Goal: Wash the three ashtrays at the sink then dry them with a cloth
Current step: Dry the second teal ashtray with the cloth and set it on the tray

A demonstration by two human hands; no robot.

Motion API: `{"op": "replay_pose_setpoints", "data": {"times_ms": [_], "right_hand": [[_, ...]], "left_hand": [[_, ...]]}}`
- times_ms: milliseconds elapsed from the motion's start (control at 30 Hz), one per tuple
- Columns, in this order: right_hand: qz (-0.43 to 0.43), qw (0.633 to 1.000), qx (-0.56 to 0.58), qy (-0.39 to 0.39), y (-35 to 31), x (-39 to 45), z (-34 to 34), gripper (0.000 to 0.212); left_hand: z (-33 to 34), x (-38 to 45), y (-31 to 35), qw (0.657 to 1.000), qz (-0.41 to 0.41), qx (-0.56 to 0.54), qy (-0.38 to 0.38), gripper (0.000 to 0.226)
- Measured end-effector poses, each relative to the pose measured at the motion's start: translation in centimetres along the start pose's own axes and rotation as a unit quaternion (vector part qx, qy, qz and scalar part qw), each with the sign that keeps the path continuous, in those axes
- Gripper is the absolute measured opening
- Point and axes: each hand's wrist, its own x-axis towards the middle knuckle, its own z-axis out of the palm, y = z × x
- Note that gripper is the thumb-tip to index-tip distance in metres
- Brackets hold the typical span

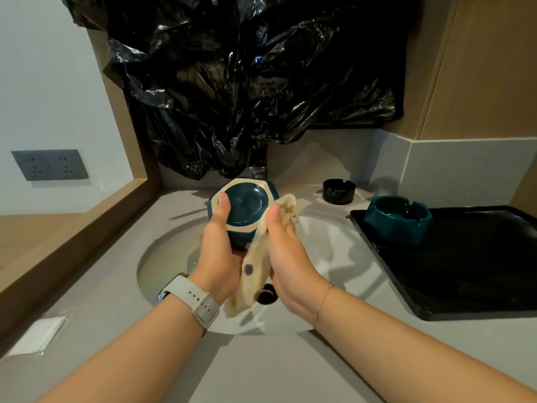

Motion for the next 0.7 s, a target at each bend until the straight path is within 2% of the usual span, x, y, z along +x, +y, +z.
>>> {"op": "replay_pose_setpoints", "data": {"times_ms": [167,267,333,433,567,633,700], "right_hand": [[-0.004,0.998,-0.033,0.054,-1.0,0.7,-1.4,0.058],[-0.055,0.993,-0.072,0.07,-1.8,0.9,-2.3,0.04],[-0.094,0.989,-0.101,0.06,-2.8,0.9,-3.1,0.034],[-0.105,0.981,-0.159,0.031,-3.5,0.9,-3.9,0.038],[-0.094,0.969,-0.227,0.014,-3.4,0.8,-4.0,0.036],[-0.146,0.953,-0.258,0.06,-2.9,1.1,-3.8,0.031],[-0.221,0.911,-0.331,0.106,-2.4,1.5,-3.6,0.032]], "left_hand": [[0.4,0.0,-1.1,0.996,0.04,0.072,-0.017,0.051],[0.2,0.2,-0.6,0.984,0.065,0.161,-0.044,0.05],[0.0,0.5,0.4,0.977,0.059,0.196,-0.062,0.055],[-0.4,0.6,1.5,0.976,0.023,0.198,-0.088,0.058],[-0.4,0.5,0.5,0.981,0.021,0.185,-0.062,0.061],[-0.2,0.6,0.0,0.984,0.02,0.17,-0.041,0.057],[-0.1,0.6,-0.2,0.988,0.006,0.156,-0.012,0.048]]}}
